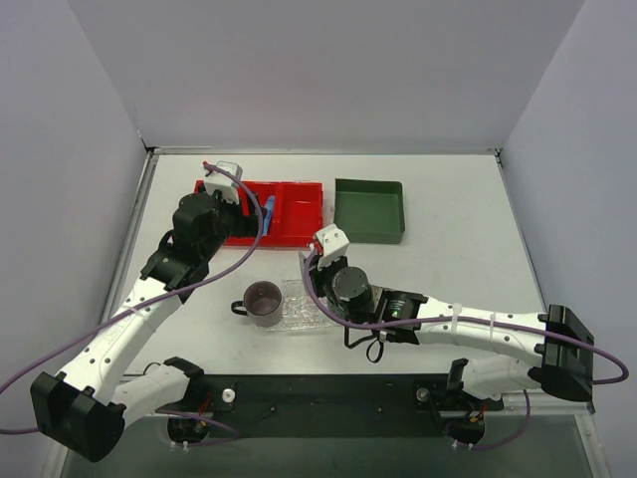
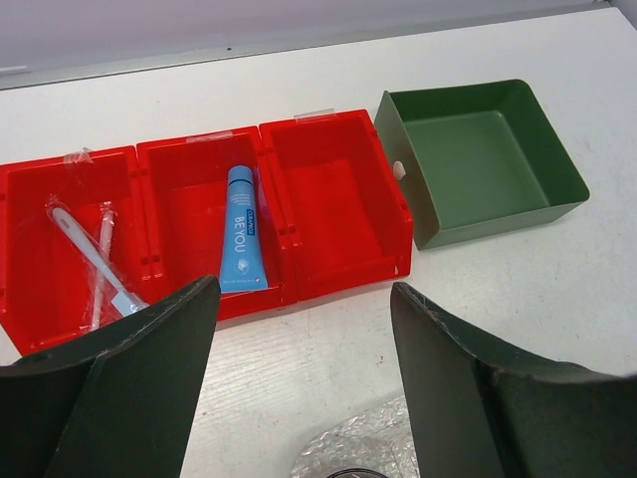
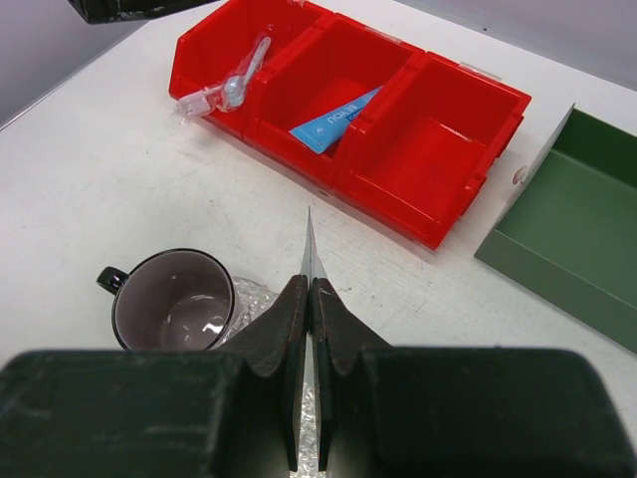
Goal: Prepare toiletry sets of a toothbrush and toothpaste on the tray
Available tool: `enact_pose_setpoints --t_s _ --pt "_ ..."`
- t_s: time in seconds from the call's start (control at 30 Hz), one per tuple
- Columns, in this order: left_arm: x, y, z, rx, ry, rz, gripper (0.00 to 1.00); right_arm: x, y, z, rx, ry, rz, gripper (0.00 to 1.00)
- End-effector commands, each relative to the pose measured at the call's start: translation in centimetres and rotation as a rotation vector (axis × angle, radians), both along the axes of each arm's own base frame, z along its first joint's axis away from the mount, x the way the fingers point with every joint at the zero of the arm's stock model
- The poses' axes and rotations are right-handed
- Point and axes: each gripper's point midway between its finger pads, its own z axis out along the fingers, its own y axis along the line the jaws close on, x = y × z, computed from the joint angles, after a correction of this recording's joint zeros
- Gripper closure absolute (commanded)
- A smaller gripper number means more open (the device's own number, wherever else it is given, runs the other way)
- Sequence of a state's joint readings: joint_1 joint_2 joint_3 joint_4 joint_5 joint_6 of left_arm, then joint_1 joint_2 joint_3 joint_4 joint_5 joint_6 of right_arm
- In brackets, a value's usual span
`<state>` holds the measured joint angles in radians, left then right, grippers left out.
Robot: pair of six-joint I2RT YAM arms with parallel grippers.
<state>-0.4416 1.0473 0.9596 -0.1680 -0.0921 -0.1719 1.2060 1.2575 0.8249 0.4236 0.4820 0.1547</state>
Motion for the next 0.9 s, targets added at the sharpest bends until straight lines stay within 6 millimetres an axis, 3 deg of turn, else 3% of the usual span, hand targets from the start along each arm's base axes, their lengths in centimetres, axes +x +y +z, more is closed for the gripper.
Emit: enact_pose_setpoints --t_s 0.0,0.87 --pt "0.3 -0.3 1.6 -0.023 -0.048 -0.014 0.20 0.4 0.6 1.8 0.089 -0.038 -0.018 1.00" --pt "0.3 -0.4 1.5 -0.022 -0.045 -0.016 0.20 0.3 0.8 -0.3 0.073 -0.034 -0.030 1.00"
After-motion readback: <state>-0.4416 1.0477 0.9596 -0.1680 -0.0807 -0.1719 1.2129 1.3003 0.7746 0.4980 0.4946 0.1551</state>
